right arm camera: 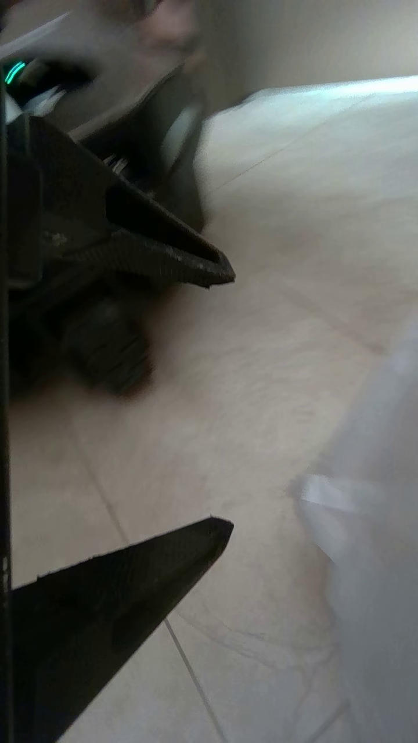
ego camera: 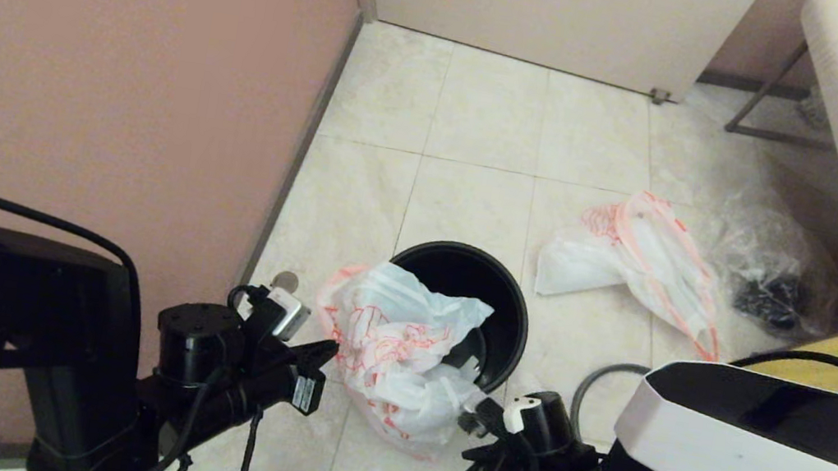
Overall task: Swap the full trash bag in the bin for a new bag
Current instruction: Put the new garbage bag on the trash can
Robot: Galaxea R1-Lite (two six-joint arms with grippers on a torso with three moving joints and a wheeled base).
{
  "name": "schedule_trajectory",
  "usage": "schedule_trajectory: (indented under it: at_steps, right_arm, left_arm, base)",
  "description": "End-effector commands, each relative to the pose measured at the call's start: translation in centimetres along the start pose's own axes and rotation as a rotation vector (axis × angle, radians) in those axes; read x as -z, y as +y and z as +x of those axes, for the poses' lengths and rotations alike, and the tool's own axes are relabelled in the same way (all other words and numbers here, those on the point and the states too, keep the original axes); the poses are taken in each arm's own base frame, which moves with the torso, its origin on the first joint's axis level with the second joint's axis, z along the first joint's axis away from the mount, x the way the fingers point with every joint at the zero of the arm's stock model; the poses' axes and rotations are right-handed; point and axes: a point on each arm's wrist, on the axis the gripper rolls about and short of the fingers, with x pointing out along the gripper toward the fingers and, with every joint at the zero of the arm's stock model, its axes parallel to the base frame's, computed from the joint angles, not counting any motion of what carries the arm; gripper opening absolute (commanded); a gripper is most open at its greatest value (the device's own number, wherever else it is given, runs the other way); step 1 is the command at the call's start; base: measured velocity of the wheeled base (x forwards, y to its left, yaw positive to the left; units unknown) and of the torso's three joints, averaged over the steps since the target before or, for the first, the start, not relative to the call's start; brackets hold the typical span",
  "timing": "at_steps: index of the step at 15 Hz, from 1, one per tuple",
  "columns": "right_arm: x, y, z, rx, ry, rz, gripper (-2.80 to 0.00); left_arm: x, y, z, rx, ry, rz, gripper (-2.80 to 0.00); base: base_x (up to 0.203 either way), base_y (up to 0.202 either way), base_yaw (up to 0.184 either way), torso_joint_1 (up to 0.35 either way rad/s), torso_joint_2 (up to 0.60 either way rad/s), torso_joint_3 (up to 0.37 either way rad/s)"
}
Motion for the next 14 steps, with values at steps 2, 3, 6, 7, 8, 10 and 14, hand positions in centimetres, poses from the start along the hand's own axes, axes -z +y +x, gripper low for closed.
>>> schedule_trajectory:
  at_steps: [2, 3, 6, 7, 8, 10, 14]
  right_arm:
    - [-0.5, -0.7, 1.8, -0.029, -0.005, -0.047, 0.00]
    - [-1.2, -0.8, 2.4, -0.037, -0.014, -0.058, 0.00]
    - [-2.8, -1.2, 3.9, -0.045, -0.040, -0.099, 0.00]
    - [-2.8, -1.8, 4.2, -0.037, -0.041, -0.112, 0.00]
    - [-2.7, -2.1, 4.1, -0.029, -0.019, -0.114, 0.00]
    - [-2.7, -2.5, 3.2, -0.015, 0.039, -0.092, 0.00]
    - [-3.3, -3.5, 3.7, 0.010, 0.021, -0.099, 0.00]
  left_arm:
    - [0.1, -0.2, 0.4, 0.005, -0.005, 0.002, -2.80]
    - [0.1, -0.2, 0.5, 0.005, -0.006, 0.002, -2.80]
    - [-0.1, 0.1, 0.7, -0.016, -0.016, -0.015, -2.80]
    - [-0.2, 0.1, 0.7, -0.018, -0.020, -0.016, -2.80]
    - [-0.2, 0.0, 0.6, -0.017, -0.020, -0.016, -2.80]
    - [-0.2, 0.0, 0.6, -0.015, -0.019, -0.015, -2.80]
    - [-0.2, -0.1, 0.7, -0.014, -0.022, -0.015, -2.80]
  base:
    - [0.000, 0.000, 0.000, 0.000, 0.00, 0.000]
    - [0.000, 0.000, 0.000, 0.000, 0.00, 0.000]
    - [0.000, 0.000, 0.000, 0.000, 0.00, 0.000]
    - [0.000, 0.000, 0.000, 0.000, 0.00, 0.000]
    - [0.000, 0.000, 0.000, 0.000, 0.00, 0.000]
    - [0.000, 0.000, 0.000, 0.000, 0.00, 0.000]
    - [0.000, 0.000, 0.000, 0.000, 0.00, 0.000]
